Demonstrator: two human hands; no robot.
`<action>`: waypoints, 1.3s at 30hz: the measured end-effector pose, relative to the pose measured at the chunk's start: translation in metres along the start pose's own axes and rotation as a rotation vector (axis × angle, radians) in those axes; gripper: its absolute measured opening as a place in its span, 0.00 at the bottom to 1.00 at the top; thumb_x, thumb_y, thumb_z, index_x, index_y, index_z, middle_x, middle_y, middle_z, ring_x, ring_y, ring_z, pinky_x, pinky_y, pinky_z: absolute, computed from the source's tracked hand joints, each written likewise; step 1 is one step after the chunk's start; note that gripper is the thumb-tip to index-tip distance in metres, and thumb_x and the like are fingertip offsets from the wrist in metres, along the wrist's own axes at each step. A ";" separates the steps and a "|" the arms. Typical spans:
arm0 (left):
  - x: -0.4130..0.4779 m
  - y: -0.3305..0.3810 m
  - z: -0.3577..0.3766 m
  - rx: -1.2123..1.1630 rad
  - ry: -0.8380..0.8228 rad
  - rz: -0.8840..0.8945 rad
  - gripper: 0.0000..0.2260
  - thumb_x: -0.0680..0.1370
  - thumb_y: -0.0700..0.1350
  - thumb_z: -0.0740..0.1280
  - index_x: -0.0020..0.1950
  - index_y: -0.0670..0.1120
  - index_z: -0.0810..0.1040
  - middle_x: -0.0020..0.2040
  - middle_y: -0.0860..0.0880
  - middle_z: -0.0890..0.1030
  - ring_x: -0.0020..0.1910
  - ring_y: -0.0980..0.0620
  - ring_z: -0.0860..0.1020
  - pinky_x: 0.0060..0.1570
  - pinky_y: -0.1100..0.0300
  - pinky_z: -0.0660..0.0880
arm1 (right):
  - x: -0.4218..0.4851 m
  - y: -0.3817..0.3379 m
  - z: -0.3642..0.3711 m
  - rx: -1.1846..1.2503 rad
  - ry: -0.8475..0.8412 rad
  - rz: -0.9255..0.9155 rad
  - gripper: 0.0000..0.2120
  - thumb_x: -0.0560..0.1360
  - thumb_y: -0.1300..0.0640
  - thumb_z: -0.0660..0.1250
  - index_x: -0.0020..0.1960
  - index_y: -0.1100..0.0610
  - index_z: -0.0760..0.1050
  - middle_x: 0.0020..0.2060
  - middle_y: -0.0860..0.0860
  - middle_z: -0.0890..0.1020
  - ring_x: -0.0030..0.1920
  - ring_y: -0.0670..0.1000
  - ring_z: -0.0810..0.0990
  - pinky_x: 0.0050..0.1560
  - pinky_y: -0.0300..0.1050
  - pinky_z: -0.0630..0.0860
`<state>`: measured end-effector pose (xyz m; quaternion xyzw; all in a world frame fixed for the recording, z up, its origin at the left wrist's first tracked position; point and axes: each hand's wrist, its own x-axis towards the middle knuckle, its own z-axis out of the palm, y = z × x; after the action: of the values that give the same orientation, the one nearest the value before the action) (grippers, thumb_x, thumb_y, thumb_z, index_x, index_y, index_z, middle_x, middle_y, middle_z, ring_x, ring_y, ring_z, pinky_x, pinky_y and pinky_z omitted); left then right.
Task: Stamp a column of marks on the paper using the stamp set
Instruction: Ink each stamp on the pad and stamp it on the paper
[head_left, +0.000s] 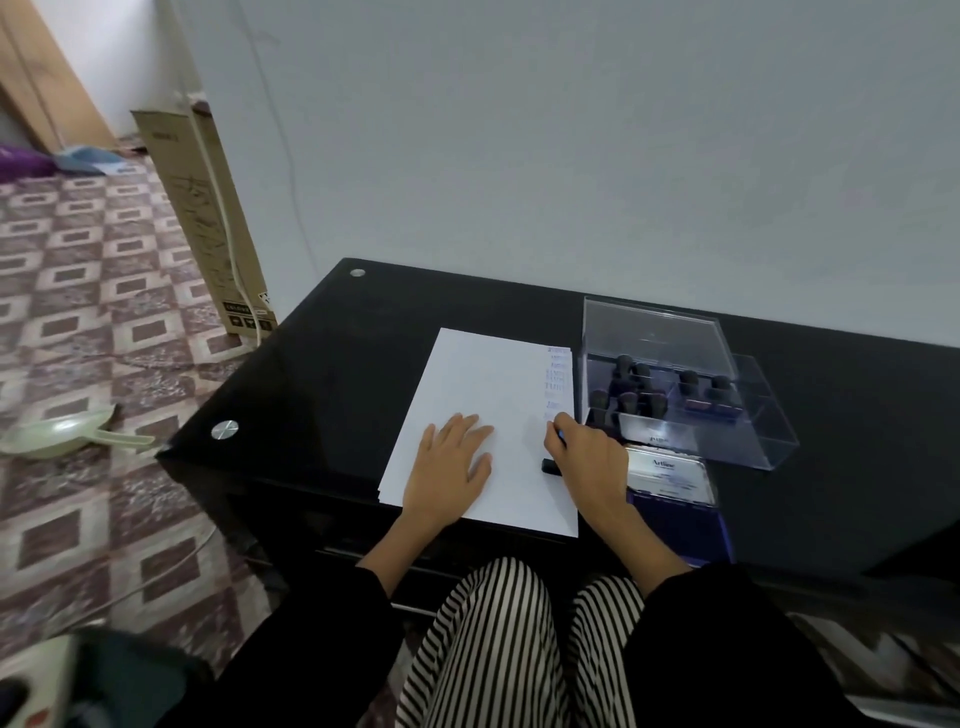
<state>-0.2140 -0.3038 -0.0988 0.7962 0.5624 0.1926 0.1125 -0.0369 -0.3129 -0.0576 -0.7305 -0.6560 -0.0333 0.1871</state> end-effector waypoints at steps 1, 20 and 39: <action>0.000 0.000 0.000 0.002 -0.003 -0.002 0.29 0.76 0.58 0.42 0.74 0.52 0.62 0.76 0.52 0.60 0.76 0.54 0.53 0.74 0.55 0.43 | 0.000 0.000 0.002 0.024 0.025 -0.005 0.14 0.78 0.57 0.60 0.35 0.57 0.63 0.19 0.47 0.57 0.20 0.45 0.53 0.24 0.39 0.48; 0.001 -0.001 0.003 0.035 0.016 -0.003 0.34 0.72 0.60 0.37 0.73 0.52 0.63 0.75 0.53 0.61 0.76 0.54 0.54 0.74 0.55 0.46 | -0.016 0.005 0.027 -0.076 0.477 -0.157 0.15 0.73 0.54 0.57 0.28 0.56 0.69 0.18 0.49 0.68 0.17 0.47 0.61 0.21 0.34 0.51; 0.001 -0.002 0.005 0.029 0.040 0.009 0.32 0.73 0.59 0.39 0.72 0.52 0.65 0.74 0.52 0.63 0.75 0.53 0.56 0.74 0.55 0.48 | 0.004 0.006 0.035 -0.026 0.525 -0.167 0.14 0.71 0.57 0.58 0.26 0.56 0.69 0.16 0.49 0.66 0.20 0.45 0.54 0.21 0.33 0.49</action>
<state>-0.2136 -0.3016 -0.1039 0.7964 0.5636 0.2007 0.0886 -0.0374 -0.2983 -0.0899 -0.6426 -0.6425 -0.2451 0.3379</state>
